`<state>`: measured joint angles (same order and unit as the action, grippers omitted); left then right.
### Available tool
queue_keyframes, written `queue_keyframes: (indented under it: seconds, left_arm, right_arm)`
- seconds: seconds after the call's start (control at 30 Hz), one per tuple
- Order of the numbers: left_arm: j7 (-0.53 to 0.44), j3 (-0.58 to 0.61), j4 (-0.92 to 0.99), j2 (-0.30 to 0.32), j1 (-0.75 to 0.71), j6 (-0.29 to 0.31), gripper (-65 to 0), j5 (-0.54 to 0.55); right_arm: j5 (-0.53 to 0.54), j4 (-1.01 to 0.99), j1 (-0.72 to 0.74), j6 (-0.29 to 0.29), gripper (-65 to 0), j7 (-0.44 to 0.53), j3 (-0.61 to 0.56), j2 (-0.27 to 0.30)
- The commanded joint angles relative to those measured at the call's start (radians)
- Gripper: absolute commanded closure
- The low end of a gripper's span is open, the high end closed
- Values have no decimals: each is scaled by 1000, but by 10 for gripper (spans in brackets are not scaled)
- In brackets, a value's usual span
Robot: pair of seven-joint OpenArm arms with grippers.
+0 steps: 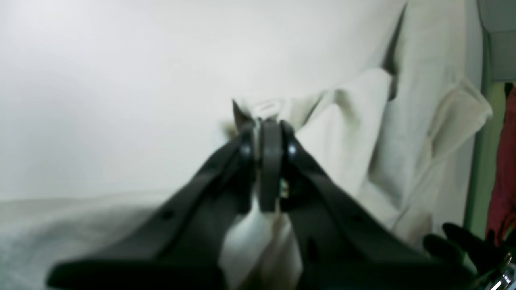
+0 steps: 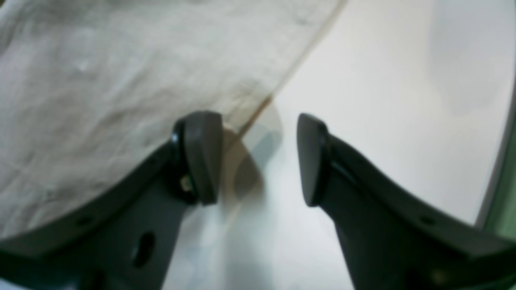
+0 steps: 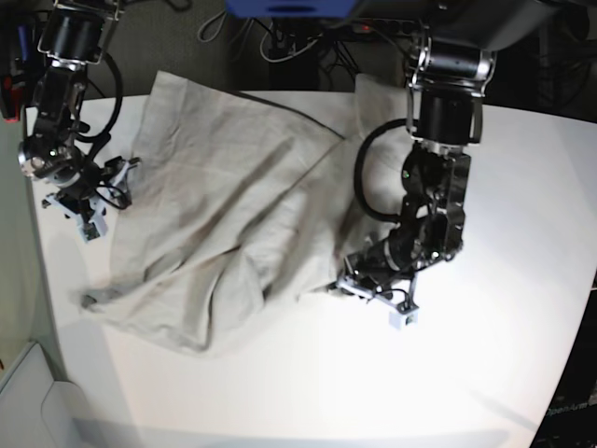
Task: Layout the t-shirt on the table in an organized manner, then fold the t-shirt properly
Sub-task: 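Grasp the shirt edge with the left gripper and pull it outward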
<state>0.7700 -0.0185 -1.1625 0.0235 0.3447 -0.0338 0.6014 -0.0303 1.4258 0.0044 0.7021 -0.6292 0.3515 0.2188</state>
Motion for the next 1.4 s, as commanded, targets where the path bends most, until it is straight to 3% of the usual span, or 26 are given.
queue_keyframes:
  seconds: [0.0, 0.17, 0.27, 0.43, 0.57, 0.73, 0.97, 1.03, 1.1, 1.3, 1.37]
  left_arm:
    - [-17, -4, -55, 17, 38, 8, -4, 10]
    - [-16, -4, -265, 76, 57, 7, -4, 2]
    - [-16, -4, -342, 145, 83, 7, -4, 2]
    - [-27, -4, -310, 260, 127, 7, -4, 1]
    - [-30, -4, -227, 315, 166, 7, -4, 1]
    - [-30, -2, -96, 326, 219, 10, -5, 1]
    - [32, -1, -98, 326, 190, 8, -24, 10]
    - [111, -4, -113, 319, 159, 8, -92, 10]
    - [162, -4, -138, 316, 115, 13, -204, 10]
    - [179, -5, -308, 327, -49, 16, -649, 12]
    - [181, -33, -394, 329, -106, 10, -650, 12]
  right_arm:
    - [10, 14, 15, -4, -306, 18, 5, 15]
    - [10, 14, 13, -4, -306, 18, 7, 15]
    - [10, 14, 12, -4, -306, 18, 5, 15]
    - [10, 14, 12, -4, -306, 18, 5, 15]
    - [10, 14, 10, -4, -306, 18, 5, 11]
    - [10, 14, 10, -4, -306, 18, 5, 9]
    - [10, 17, -5, -4, -306, 18, 5, 8]
    - [10, 22, -22, -4, -306, 18, 5, 9]
    - [11, 23, -28, -4, -306, 18, 5, 12]
    - [11, 23, -33, -4, -306, 18, 10, 15]
    - [11, 23, -33, -4, -306, 18, 10, 15]
